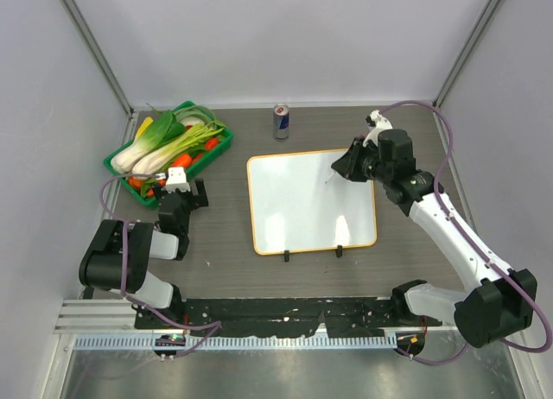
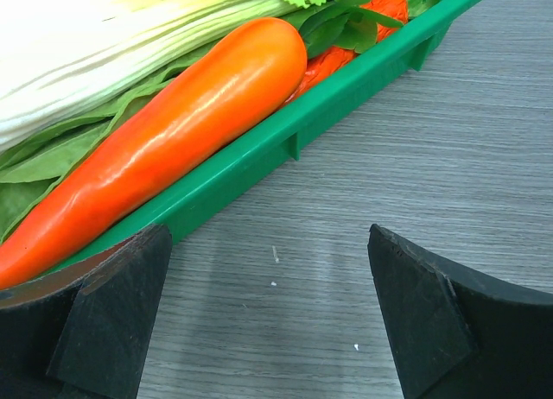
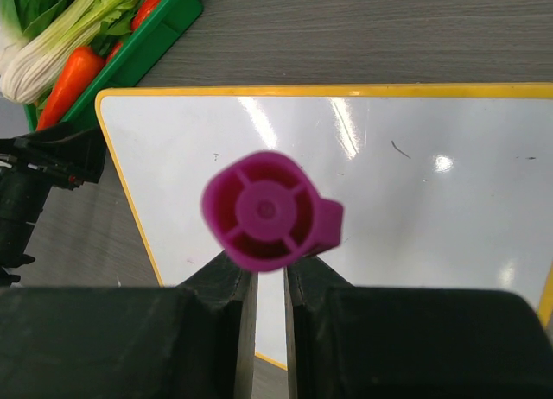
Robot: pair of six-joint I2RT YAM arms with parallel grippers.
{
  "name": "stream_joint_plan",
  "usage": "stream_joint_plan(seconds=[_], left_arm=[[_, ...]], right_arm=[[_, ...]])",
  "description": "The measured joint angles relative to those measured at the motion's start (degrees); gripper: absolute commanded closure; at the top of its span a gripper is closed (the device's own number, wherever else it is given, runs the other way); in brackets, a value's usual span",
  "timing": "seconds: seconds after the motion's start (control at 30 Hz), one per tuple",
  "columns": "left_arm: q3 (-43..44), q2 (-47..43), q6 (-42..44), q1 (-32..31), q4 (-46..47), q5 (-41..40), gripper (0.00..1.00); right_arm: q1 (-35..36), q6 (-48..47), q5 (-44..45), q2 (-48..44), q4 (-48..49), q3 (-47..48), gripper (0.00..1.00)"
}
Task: Write a sentence on the whiteboard
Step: Pick up the whiteboard from the center of the board.
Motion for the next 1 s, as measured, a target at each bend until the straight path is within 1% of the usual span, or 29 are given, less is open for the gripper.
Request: stream_joint_plan(seconds=[0.23, 1.0], left_arm=[[0.00, 0.00, 0.02, 0.02, 0.00, 0.15, 0.00], [0.00, 0.00, 0.02, 0.02, -0.02, 0.37, 0.00]], right_arm=[[-0.31, -1.36, 2.38, -1.81, -0.28, 0.00, 0.99], [-0.42, -2.08, 3.52, -2.23, -0.55, 0.00, 0.99]])
